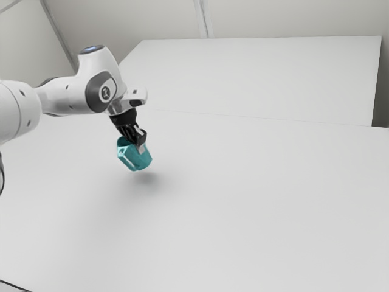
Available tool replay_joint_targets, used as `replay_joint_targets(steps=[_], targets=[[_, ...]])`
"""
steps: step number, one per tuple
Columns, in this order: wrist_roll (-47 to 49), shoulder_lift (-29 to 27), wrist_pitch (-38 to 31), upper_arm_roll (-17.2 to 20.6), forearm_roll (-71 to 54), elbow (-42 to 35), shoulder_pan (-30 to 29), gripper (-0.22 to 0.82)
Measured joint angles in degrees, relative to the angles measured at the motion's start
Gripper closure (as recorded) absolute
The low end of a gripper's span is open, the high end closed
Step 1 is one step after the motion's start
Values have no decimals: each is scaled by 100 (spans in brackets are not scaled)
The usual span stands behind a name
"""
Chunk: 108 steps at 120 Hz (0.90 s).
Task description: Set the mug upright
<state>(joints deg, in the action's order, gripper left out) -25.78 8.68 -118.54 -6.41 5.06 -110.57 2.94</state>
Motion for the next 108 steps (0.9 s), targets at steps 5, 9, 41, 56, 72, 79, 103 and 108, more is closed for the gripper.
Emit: replay_joint_targets(steps=[5, 9, 41, 56, 72, 79, 103, 108], targets=[[171, 14, -86, 1, -22, -44, 54, 79], [301, 27, -146, 1, -35, -61, 94, 79], [1131, 209, -428, 5, -209, -192, 235, 79], [1413, 328, -486, 56, -279, -227, 247, 79], [1658, 465, -518, 62, -305, -230, 253, 79], [1751, 487, -526, 67, -310, -230, 255, 79], [1995, 488, -535, 70, -287, -230, 302, 45], [2035, 471, -535, 70, -285, -230, 303, 37]])
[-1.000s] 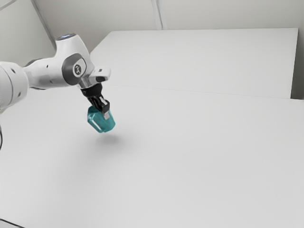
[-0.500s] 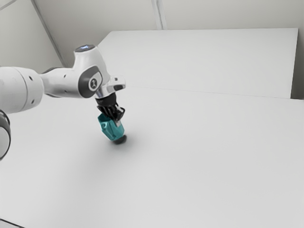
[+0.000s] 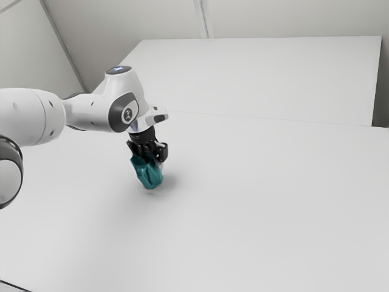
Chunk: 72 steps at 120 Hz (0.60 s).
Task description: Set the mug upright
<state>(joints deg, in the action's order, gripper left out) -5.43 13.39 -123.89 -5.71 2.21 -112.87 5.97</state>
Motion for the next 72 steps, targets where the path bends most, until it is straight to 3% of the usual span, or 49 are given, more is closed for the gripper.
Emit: replay_joint_targets(steps=[13, 28, 41, 72], targets=[[85, -128, 22, 0, 0, 0, 4, 22], [162, -404, 196, 15, 0, 19, 5, 12], [200, -598, 474, 33, 1, 185, -8, 7], [70, -628, 1471, -2, -152, 1659, -92, 2]])
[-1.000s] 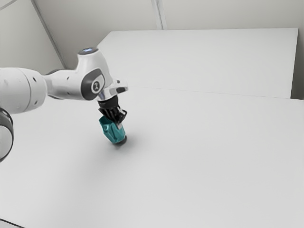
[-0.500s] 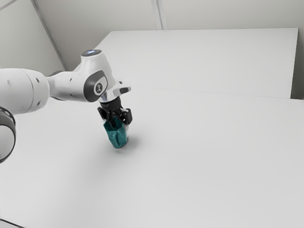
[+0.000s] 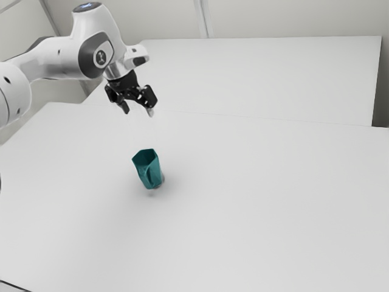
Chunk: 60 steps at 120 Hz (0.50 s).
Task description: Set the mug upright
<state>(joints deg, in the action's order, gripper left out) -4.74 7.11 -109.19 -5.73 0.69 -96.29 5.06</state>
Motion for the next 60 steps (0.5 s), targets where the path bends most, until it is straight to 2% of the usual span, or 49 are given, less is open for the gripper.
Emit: replay_joint_targets(steps=[12, 28, 60], targets=[[-60, -15, 384, 16, -99, 348, 18, 1], [-137, -162, 775, 20, -132, 442, 10, 1], [-257, -206, 1104, 8, -90, 451, -3, 0]])
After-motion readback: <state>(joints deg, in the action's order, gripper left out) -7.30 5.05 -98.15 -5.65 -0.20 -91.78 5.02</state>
